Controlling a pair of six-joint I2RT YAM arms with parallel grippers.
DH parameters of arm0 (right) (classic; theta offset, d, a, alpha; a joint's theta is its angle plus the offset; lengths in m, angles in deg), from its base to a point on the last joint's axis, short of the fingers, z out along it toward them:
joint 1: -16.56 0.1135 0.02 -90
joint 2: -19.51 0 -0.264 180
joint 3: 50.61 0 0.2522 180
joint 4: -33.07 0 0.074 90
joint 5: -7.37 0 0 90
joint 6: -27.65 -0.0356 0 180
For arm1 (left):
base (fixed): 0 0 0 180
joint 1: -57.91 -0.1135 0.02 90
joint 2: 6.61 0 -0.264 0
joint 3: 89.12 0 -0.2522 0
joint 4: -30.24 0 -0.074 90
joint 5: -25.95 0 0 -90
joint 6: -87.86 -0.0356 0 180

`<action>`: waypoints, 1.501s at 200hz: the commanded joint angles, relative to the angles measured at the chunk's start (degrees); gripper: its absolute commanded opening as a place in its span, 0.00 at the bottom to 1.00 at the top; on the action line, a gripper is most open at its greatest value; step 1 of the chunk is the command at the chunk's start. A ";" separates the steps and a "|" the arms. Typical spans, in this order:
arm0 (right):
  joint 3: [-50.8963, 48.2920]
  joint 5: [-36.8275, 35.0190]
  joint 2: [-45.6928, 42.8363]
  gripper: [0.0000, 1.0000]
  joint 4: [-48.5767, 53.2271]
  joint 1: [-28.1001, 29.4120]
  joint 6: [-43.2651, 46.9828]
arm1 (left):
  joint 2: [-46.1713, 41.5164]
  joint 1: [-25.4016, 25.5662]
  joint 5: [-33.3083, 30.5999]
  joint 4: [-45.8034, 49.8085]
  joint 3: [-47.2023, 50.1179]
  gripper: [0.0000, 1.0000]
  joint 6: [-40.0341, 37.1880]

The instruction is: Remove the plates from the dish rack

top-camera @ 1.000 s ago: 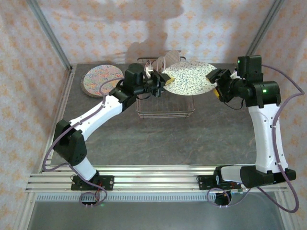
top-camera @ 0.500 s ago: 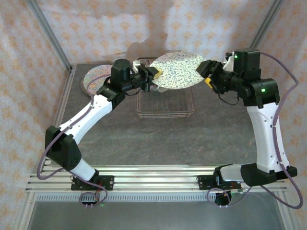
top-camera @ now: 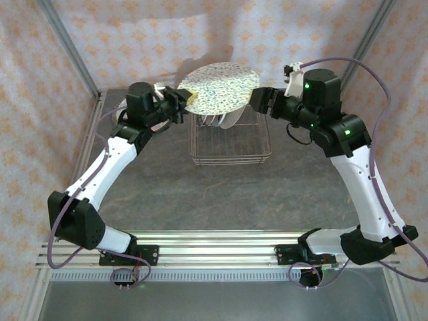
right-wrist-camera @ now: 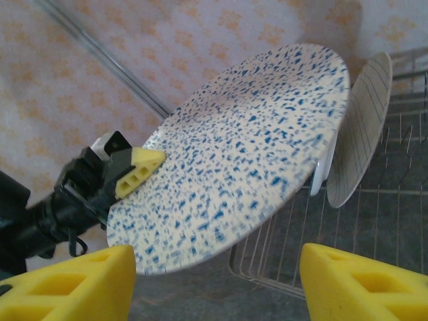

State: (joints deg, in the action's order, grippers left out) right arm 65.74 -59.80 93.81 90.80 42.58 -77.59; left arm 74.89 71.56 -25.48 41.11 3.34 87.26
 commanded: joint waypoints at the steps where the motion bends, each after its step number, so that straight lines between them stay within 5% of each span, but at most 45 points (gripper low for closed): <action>1: -0.76 -4.18 -0.92 0.66 -6.22 1.59 7.61 | -3.80 -4.13 0.28 -2.67 0.86 0.00 -1.55; 86: -7.40 -8.91 -0.69 0.68 -16.97 9.29 18.54 | -7.64 -15.12 -4.19 -1.65 7.51 0.00 -7.44; 176: -14.92 -13.11 0.02 0.86 -28.85 14.38 23.30 | -4.89 -25.16 -9.33 -5.78 15.38 0.00 -17.24; 194: -14.18 -13.33 1.07 0.89 -28.68 14.67 21.72 | -3.70 -26.37 -10.88 -6.17 15.51 0.00 -20.55; 200: -13.92 -13.15 1.39 1.00 -28.67 14.77 21.31 | -3.14 -26.65 -11.28 -6.72 15.77 0.00 -21.09; 300: -11.08 -12.02 4.14 0.99 -25.86 15.34 22.18 | 6.22 -28.72 -18.38 -18.73 19.73 0.00 -23.33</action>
State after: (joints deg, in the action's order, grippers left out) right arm 52.32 -71.95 97.83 64.87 57.55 -56.06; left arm 79.61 43.59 -41.68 31.10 23.60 65.21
